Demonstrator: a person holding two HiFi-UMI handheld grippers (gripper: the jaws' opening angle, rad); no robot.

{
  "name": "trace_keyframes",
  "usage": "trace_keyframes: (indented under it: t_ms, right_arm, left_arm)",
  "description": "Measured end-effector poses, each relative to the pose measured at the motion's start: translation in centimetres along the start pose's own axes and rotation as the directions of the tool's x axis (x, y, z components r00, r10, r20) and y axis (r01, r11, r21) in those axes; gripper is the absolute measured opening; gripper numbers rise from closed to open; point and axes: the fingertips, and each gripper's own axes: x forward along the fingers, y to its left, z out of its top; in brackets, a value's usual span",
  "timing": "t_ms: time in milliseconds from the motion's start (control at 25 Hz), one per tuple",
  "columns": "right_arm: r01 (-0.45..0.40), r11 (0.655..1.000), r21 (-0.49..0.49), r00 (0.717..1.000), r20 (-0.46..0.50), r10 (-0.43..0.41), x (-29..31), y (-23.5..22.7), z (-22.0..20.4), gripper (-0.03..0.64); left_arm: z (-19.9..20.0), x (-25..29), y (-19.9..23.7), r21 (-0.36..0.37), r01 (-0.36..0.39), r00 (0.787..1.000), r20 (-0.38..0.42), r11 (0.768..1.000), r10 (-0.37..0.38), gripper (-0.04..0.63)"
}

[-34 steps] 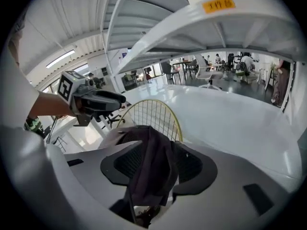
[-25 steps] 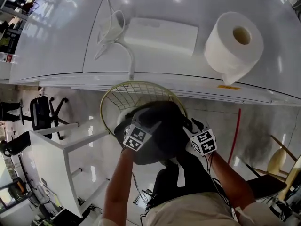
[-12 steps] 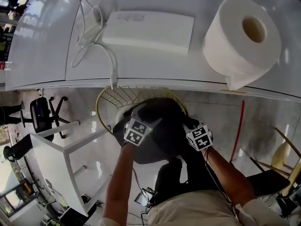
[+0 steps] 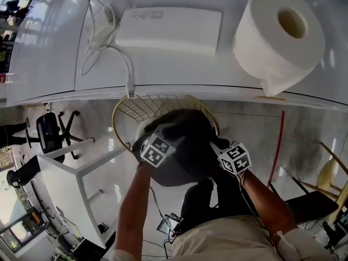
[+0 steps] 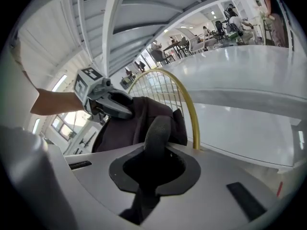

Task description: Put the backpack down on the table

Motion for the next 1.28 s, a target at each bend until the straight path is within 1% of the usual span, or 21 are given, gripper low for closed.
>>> trace_keyframes:
  t_ms: [120, 200, 240, 320, 440, 560, 680, 840, 920, 1040, 1080, 1200, 1280]
  right_arm:
    - [-0.097, 0.995, -0.002, 0.992, 0.078, 0.097, -1.5, 3.6, 1.9, 0.04]
    - [-0.146, 0.989, -0.014, 0.981, 0.127, 0.147, -2.8, 6.4, 3.7, 0.04]
    - [-0.167, 0.986, -0.027, 0.974, 0.15, 0.17, -3.4, 7.8, 4.8, 0.04]
    - [-0.213, 0.975, -0.07, 0.957, 0.186, 0.222, -4.5, 10.8, 7.2, 0.038]
    - [-0.291, 0.94, -0.177, 0.927, 0.192, 0.323, -6.2, 15.8, 10.1, 0.038]
    - [-0.352, 0.891, -0.287, 0.905, 0.139, 0.402, -7.8, 20.6, 11.4, 0.037]
    - [-0.389, 0.833, -0.394, 0.894, 0.058, 0.445, -9.2, 24.2, 11.5, 0.037]
    - [-0.434, 0.728, -0.531, 0.875, -0.054, 0.481, -10.6, 27.9, 11.5, 0.037]
    - [-0.456, 0.672, -0.583, 0.862, -0.102, 0.496, -11.3, 30.1, 11.8, 0.037]
    - [-0.478, 0.59, -0.651, 0.843, -0.149, 0.517, -12.4, 33.6, 12.4, 0.037]
    - [-0.484, 0.562, -0.671, 0.835, -0.161, 0.526, -12.7, 34.8, 12.7, 0.037]
    - [-0.499, 0.485, -0.718, 0.809, -0.186, 0.557, -13.5, 38.6, 13.8, 0.037]
    - [-0.509, 0.445, -0.736, 0.789, -0.194, 0.583, -14.0, 41.3, 14.7, 0.037]
  left_arm:
    - [-0.4, -3.4, -0.6, 0.016, -0.052, 0.997, 0.06, 0.999, 0.051, 0.186]
    - [-0.9, -6.2, -0.9, -0.004, -0.086, 0.991, 0.099, 0.996, 0.086, 0.183]
    - [-1.3, -7.7, -1.0, -0.027, -0.104, 0.987, 0.119, 0.994, 0.106, 0.178]
    - [-2.3, -10.7, -1.3, -0.103, -0.138, 0.976, 0.157, 0.985, 0.153, 0.17]
    - [-4.6, -14.8, -2.3, -0.245, -0.177, 0.946, 0.225, 0.953, 0.233, 0.156]
    - [-6.5, -17.7, -4.3, -0.364, -0.203, 0.899, 0.3, 0.909, 0.32, 0.146]
    - [-7.9, -19.7, -6.8, -0.467, -0.217, 0.851, 0.34, 0.857, 0.401, 0.142]
    - [-9.2, -22.1, -9.5, -0.578, -0.238, 0.782, 0.362, 0.78, 0.507, 0.138]
    - [-9.7, -23.8, -10.6, -0.615, -0.254, 0.75, 0.363, 0.746, 0.554, 0.137]
    - [-10.6, -26.9, -12.2, -0.651, -0.279, 0.706, 0.359, 0.706, 0.611, 0.132]
    - [-10.8, -28.0, -12.6, -0.664, -0.288, 0.687, 0.358, 0.69, 0.632, 0.13]
    - [-11.5, -31.9, -13.4, -0.699, -0.326, 0.617, 0.352, 0.636, 0.704, 0.129]
    - [-12.0, -34.9, -13.9, -0.711, -0.359, 0.568, 0.346, 0.604, 0.746, 0.129]
